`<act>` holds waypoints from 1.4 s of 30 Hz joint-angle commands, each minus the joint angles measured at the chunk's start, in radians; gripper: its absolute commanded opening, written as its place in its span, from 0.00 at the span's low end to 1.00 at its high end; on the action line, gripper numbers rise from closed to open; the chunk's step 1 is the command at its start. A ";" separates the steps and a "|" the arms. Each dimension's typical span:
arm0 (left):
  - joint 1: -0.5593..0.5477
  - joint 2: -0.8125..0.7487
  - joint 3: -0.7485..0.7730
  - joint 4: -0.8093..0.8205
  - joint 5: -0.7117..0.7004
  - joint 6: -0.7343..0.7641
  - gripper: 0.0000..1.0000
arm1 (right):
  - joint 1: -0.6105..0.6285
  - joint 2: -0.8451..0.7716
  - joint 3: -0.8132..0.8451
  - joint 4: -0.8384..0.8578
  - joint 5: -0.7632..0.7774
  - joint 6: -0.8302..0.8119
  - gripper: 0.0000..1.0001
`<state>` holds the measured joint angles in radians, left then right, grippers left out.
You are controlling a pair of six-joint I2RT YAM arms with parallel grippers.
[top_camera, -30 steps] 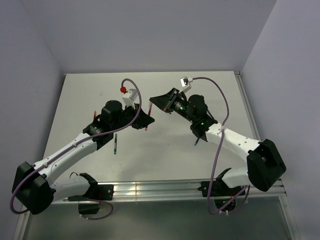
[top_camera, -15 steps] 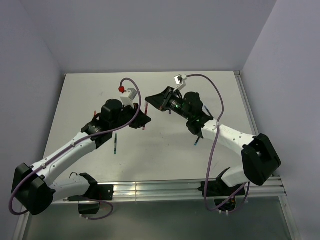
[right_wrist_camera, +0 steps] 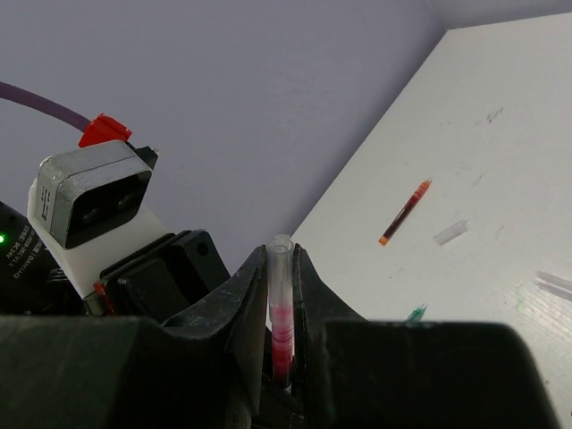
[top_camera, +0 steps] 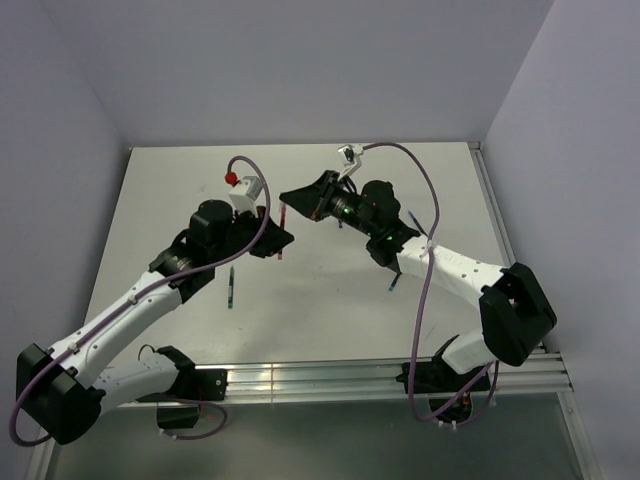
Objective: Insert the pens into the pen caps
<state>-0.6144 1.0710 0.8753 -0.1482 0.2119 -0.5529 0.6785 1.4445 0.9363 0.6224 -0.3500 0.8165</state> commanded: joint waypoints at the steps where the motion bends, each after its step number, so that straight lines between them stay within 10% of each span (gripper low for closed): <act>1: 0.067 -0.043 0.045 0.216 -0.206 0.011 0.00 | 0.081 0.002 0.010 -0.095 -0.270 -0.004 0.00; 42: 0.143 -0.109 0.042 0.237 -0.207 0.015 0.00 | 0.161 0.016 0.059 -0.276 -0.277 -0.129 0.00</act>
<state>-0.5583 0.9909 0.8700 -0.2085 0.2367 -0.5140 0.7418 1.4597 1.0267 0.5457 -0.3489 0.6861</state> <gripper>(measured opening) 0.148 0.189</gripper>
